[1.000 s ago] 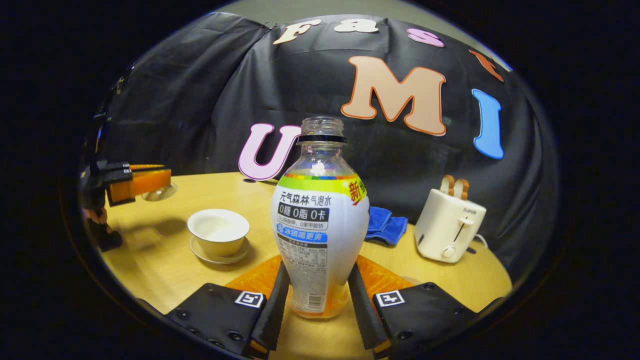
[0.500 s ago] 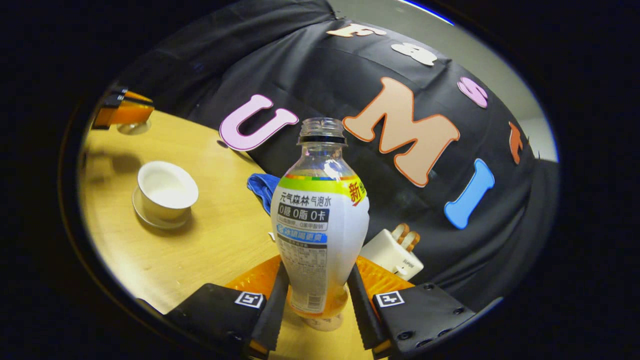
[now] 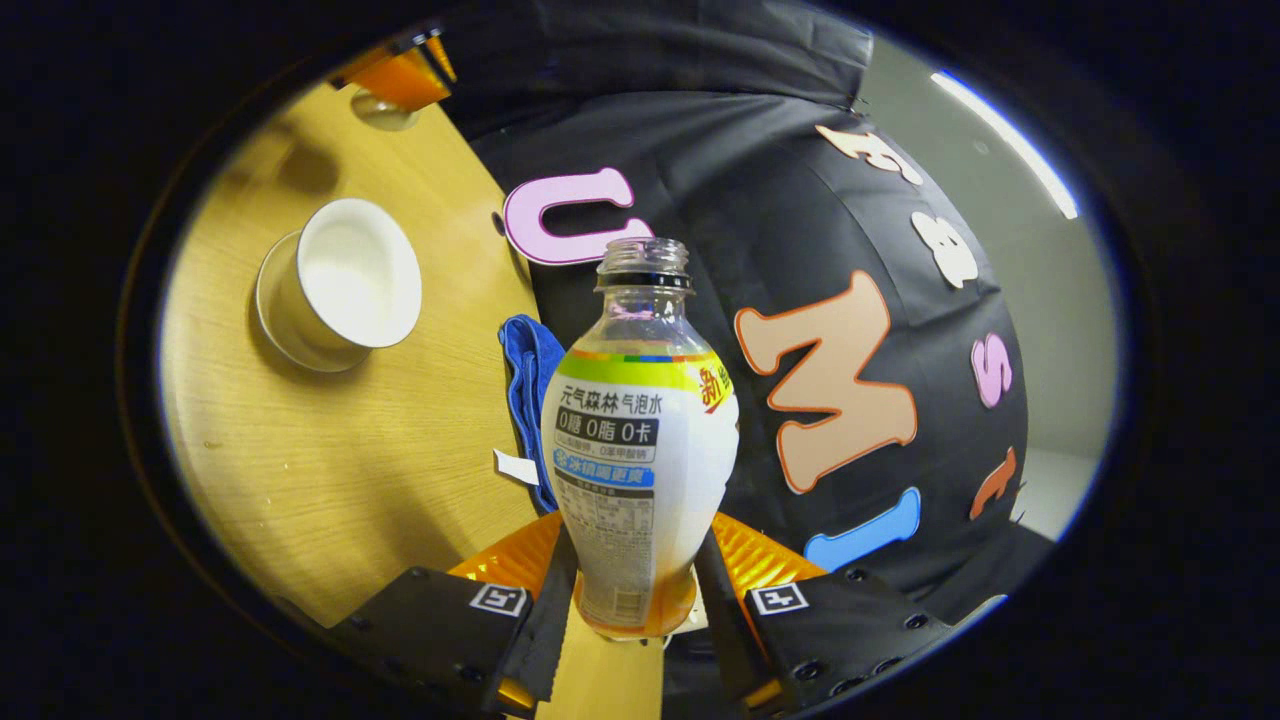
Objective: Open the teacup lid with one hand, grasp the water bottle and pour water into the teacup with the other hand; after pouring, place the water bottle on the coaster and then close the teacup lid.
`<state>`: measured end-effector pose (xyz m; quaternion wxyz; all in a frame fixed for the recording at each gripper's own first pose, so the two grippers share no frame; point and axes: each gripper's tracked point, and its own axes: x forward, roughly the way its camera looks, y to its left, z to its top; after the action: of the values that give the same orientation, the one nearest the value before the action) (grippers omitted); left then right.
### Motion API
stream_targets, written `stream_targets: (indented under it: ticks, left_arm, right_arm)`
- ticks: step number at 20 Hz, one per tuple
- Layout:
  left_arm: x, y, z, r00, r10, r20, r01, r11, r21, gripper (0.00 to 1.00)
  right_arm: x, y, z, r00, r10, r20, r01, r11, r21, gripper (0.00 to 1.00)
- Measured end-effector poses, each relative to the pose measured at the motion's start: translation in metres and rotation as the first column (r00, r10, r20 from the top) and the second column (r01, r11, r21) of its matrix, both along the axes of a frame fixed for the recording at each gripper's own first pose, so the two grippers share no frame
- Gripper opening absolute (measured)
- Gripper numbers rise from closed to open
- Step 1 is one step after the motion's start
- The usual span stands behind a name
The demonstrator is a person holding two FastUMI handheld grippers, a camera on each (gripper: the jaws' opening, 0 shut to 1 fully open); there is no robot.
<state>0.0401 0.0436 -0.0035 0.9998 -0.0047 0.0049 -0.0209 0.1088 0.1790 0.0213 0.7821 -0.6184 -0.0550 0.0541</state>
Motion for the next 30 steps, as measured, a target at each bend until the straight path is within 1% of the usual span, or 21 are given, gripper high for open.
stream_targets:
  ticks: [2,4,8,9,11,15,19,20,26,30]
  left_arm:
    - [-0.001,0.000,0.000,1.000,0.000,0.000,0.000,1.000,0.000,0.27]
    - [0.000,0.000,0.000,1.000,0.000,0.000,0.000,1.000,0.000,0.27]
    - [0.000,0.000,-0.001,1.000,0.000,0.001,0.000,1.000,-0.001,0.27]
    - [0.000,-0.001,0.000,1.000,0.000,0.001,0.000,1.000,-0.001,0.27]
    - [0.000,-0.001,0.000,1.000,0.000,0.001,0.000,1.000,-0.001,0.27]
    - [0.000,0.000,0.000,1.000,0.000,0.001,0.000,1.000,-0.001,0.27]
    - [0.000,0.000,-0.001,1.000,0.000,0.002,0.000,1.000,-0.001,0.27]
    - [0.000,-0.001,-0.001,1.000,0.000,0.002,0.000,1.000,-0.001,0.27]
    - [0.000,0.000,-0.002,1.000,0.000,0.003,0.000,1.000,-0.002,0.27]
    - [0.000,0.000,-0.002,1.000,0.000,0.003,0.000,1.000,-0.002,0.27]
  right_arm:
    - [-0.004,0.004,-0.004,1.000,0.011,0.013,-0.010,0.996,-0.090,0.65]
    - [-0.005,0.007,-0.008,1.000,0.016,0.026,-0.011,0.985,-0.174,0.65]
    - [-0.007,0.010,-0.016,0.998,0.037,0.045,-0.023,0.958,-0.286,0.67]
    - [-0.007,0.011,-0.018,0.998,0.043,0.055,-0.024,0.949,-0.316,0.65]
    - [-0.005,0.011,-0.022,0.996,0.050,0.074,-0.020,0.931,-0.365,0.65]
    - [-0.004,0.011,-0.025,0.994,0.048,0.094,-0.004,0.907,-0.421,0.65]
    - [-0.002,0.015,-0.022,0.988,0.069,0.141,0.012,0.863,-0.504,0.65]
    - [-0.001,0.012,-0.020,0.986,0.072,0.148,0.015,0.857,-0.515,0.65]
    - [0.006,0.010,-0.014,0.982,0.074,0.175,0.032,0.842,-0.538,0.65]
    - [0.005,0.014,-0.012,0.977,0.095,0.191,0.027,0.831,-0.555,0.65]
